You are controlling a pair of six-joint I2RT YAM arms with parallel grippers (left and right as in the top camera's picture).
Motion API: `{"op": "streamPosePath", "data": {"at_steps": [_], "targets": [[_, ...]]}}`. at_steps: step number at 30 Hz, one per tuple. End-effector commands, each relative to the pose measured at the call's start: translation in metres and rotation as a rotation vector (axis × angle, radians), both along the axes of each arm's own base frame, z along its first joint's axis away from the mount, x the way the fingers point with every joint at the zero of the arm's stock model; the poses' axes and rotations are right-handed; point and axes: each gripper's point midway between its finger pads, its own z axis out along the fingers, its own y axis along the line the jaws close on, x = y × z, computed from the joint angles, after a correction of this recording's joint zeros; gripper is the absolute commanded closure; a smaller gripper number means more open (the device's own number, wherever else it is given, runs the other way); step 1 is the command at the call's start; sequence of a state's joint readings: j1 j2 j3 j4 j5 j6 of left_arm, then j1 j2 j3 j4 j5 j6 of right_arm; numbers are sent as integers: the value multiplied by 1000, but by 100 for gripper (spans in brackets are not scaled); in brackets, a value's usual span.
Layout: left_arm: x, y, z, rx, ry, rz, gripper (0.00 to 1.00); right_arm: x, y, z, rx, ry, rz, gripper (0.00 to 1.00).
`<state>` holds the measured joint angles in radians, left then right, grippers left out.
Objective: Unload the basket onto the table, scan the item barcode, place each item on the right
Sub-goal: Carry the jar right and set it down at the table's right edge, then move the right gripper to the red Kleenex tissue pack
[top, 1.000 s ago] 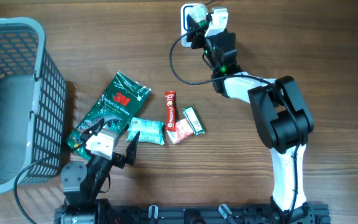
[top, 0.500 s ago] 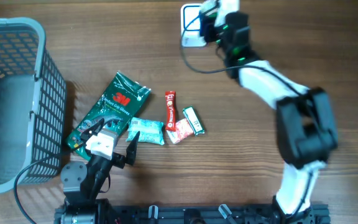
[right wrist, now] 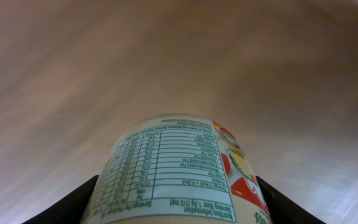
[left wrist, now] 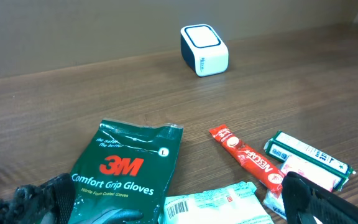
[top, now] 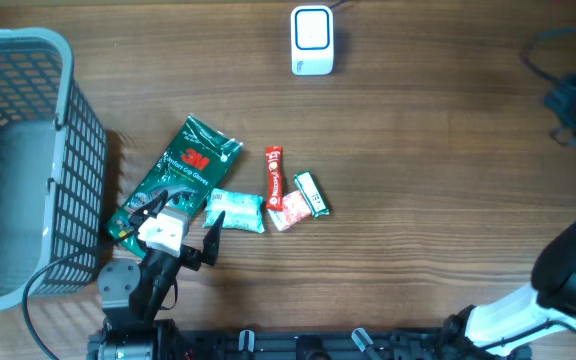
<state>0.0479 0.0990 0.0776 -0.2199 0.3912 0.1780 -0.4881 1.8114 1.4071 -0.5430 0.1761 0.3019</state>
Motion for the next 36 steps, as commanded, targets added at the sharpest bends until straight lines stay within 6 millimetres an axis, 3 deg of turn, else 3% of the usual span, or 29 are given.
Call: {"op": "streamPosePath", "data": {"at_steps": [1, 8, 10, 12, 13, 17, 21, 23, 25, 26, 29, 30, 31, 32, 36], "targets": [[-1, -2, -1, -11, 1, -8, 0, -26, -33, -41, 113, 42, -84, 32], [-1, -2, -1, -11, 2, -8, 0, -69, -78, -113, 202, 143, -218, 31], [-1, -2, -1, -11, 1, -8, 0, -77, -89, -122, 207, 143, -249, 29], [-1, -2, -1, -11, 2, -8, 0, -80, -99, -121, 213, 108, -263, 17], [-1, -2, -1, -11, 1, -8, 0, -78, -102, -118, 230, 75, -257, 0], [-1, -2, -1, -11, 1, -8, 0, -55, -99, -90, 359, -67, -183, 0], [-1, -2, -1, -11, 2, -8, 0, -39, -93, -35, 393, -150, -158, 0], [-1, -2, -1, -11, 2, -8, 0, -35, -82, 8, 418, -226, -174, 0], [-1, -2, -1, -11, 2, -8, 0, -36, -60, 43, 479, -292, -192, 0], [-1, -2, -1, -11, 1, -8, 0, -42, -39, 64, 530, -309, -220, 0], [-1, -2, -1, -11, 1, -8, 0, -64, 7, 85, 615, -257, -261, 0], [-1, -2, -1, -11, 1, -8, 0, -74, 33, 89, 655, -204, -248, 0], [-1, -2, -1, -11, 2, -8, 0, -81, 65, 89, 700, -130, -219, 0], [-1, -2, -1, -11, 1, -8, 0, -83, 85, 86, 723, -78, -189, 0], [-1, -2, -1, -11, 2, -8, 0, -80, 189, 57, 720, 173, 203, 0]]}}
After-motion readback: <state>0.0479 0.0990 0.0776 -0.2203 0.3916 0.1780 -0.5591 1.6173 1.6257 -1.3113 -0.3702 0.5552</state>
